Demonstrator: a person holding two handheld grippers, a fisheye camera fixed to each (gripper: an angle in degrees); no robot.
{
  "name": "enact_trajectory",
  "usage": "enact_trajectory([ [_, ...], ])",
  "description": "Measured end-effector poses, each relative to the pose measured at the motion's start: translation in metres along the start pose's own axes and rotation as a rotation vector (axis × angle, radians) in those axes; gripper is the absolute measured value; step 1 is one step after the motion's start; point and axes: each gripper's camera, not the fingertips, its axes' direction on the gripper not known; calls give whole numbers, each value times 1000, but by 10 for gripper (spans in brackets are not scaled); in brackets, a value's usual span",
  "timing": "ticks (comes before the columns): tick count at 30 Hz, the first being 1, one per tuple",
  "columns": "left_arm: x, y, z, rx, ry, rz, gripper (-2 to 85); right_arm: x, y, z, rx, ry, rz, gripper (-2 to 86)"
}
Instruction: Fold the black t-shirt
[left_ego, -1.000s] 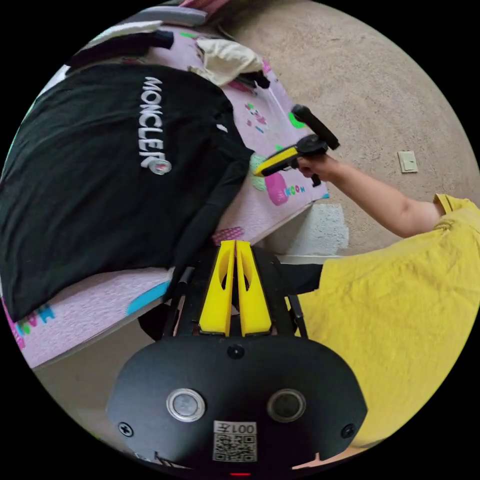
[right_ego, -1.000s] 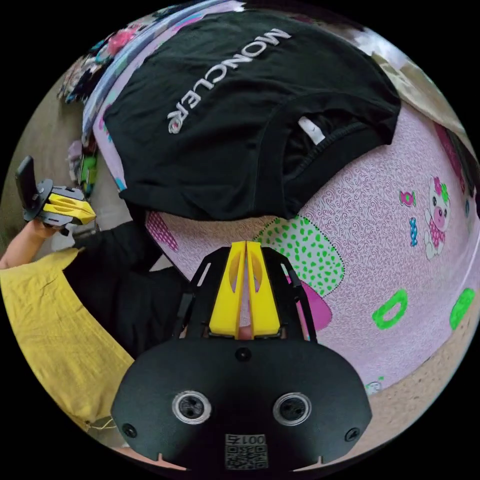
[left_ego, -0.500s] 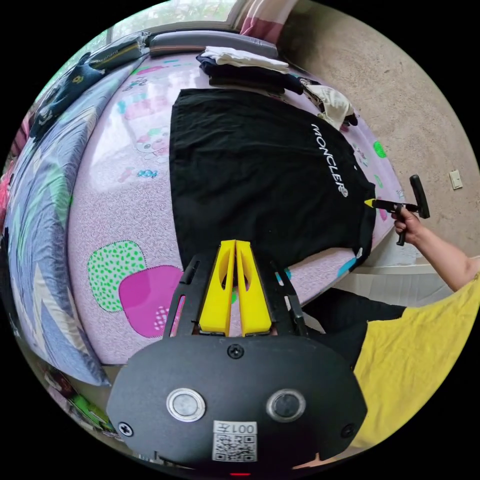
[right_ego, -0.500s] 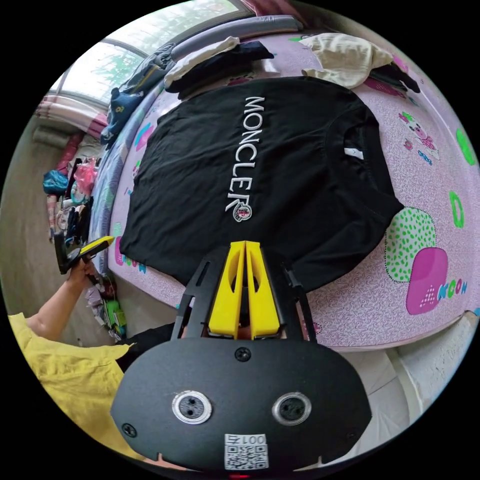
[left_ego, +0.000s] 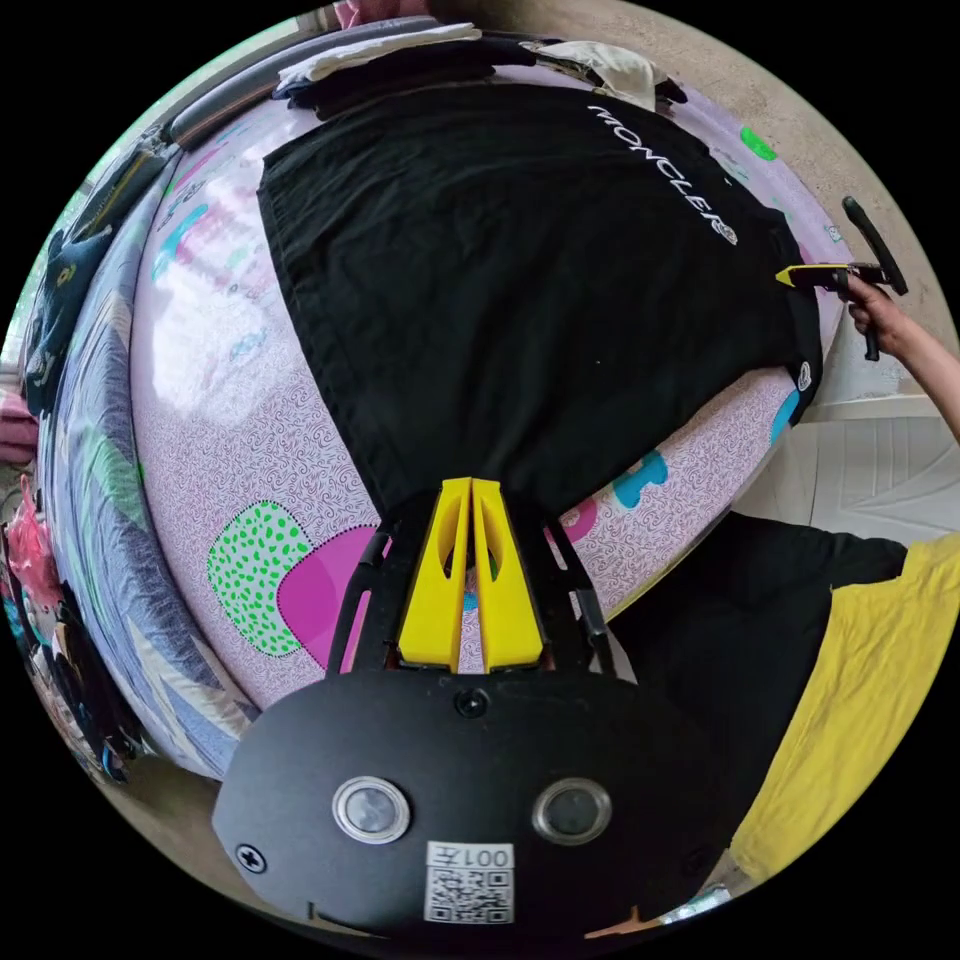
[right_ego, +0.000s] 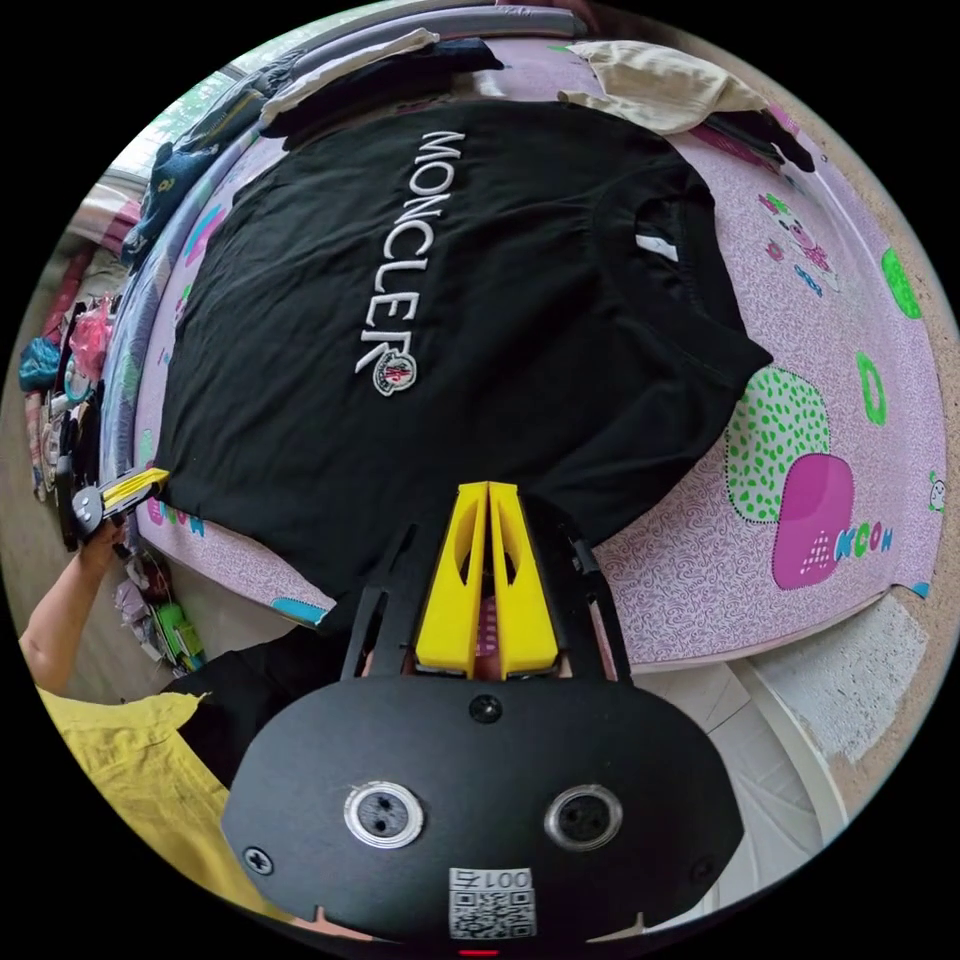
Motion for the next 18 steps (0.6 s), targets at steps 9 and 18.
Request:
enact_trajectory([
  [9,13,9,3,-79,-10,-19,-14,33,6,-3,-33,-42,2,0],
  [18,17,32,-13,-11,37,-66,-13,57,10,-11,-53,-34,27,0],
])
